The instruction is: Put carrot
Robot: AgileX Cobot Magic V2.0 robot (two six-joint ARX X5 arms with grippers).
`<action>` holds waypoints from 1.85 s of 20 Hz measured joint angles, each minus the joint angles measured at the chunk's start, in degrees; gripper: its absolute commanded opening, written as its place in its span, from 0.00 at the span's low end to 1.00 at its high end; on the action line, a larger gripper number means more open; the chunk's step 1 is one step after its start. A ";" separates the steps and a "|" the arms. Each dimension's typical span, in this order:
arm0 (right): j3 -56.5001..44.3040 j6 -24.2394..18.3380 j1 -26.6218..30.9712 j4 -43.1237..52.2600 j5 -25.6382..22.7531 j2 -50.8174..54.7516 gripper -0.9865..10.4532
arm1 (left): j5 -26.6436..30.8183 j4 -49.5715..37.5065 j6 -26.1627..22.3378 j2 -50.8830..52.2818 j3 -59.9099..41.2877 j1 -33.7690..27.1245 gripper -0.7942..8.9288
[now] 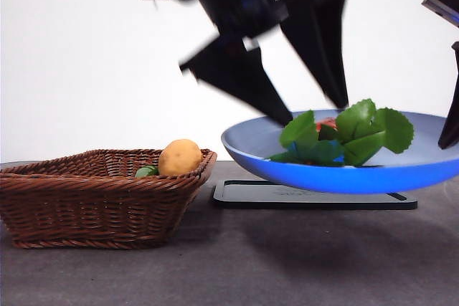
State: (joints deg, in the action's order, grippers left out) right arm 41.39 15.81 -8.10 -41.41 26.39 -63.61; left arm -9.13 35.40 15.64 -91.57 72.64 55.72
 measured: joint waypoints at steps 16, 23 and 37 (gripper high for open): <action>40.28 -0.15 4.17 0.61 -0.28 -48.63 0.09 | 23.41 15.85 -2.78 35.15 0.07 -2.21 0.36; 41.46 0.00 5.14 1.64 -2.36 -52.30 0.24 | 25.27 17.38 -2.78 34.56 0.07 -2.21 0.36; 41.55 -8.13 4.04 -18.88 -2.89 -35.80 0.11 | 44.48 15.06 -11.41 29.99 0.07 -5.33 0.09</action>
State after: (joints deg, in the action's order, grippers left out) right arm 82.94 7.68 -4.05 -60.29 23.51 -99.42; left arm 35.35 50.46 4.23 -61.58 72.71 50.39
